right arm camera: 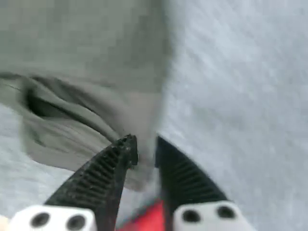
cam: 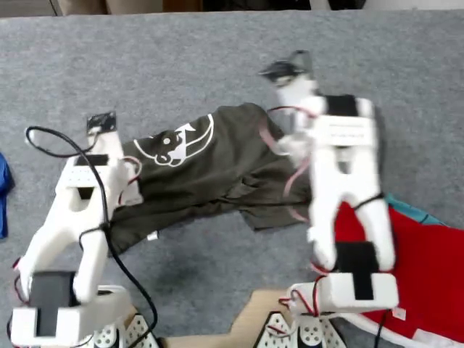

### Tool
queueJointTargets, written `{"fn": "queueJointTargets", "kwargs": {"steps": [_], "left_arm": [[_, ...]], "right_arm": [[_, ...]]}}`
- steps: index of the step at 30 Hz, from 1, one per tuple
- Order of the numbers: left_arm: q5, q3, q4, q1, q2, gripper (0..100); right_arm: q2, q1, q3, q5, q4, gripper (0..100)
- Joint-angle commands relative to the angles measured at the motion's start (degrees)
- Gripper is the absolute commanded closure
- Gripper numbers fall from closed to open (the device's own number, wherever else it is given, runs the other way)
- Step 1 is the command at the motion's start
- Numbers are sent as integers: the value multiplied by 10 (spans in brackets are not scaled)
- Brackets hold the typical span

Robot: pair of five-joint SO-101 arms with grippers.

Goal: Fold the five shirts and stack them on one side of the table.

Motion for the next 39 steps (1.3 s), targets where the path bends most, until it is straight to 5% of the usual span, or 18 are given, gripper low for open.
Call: {"fn": "queueJointTargets", "kwargs": {"steps": [1, 10, 16, 23, 28, 39], "left_arm": [[-4, -40, 52, 21, -90, 936], [-53, 33, 67, 33, -240, 933], [-79, 89, 67, 33, -286, 936], [-81, 131, 67, 33, -315, 933], [-108, 138, 68, 22, -322, 933], [-169, 139, 62, -84, -319, 933]], "right_arm": [[3, -98, -9, -44, -14, 995], [127, -145, 13, -61, -58, 986], [113, -160, 44, -41, -42, 828], [95, -173, 111, -36, -72, 873], [90, -144, 131, -37, -91, 995], [-46, -91, 182, 57, -38, 948]]}}
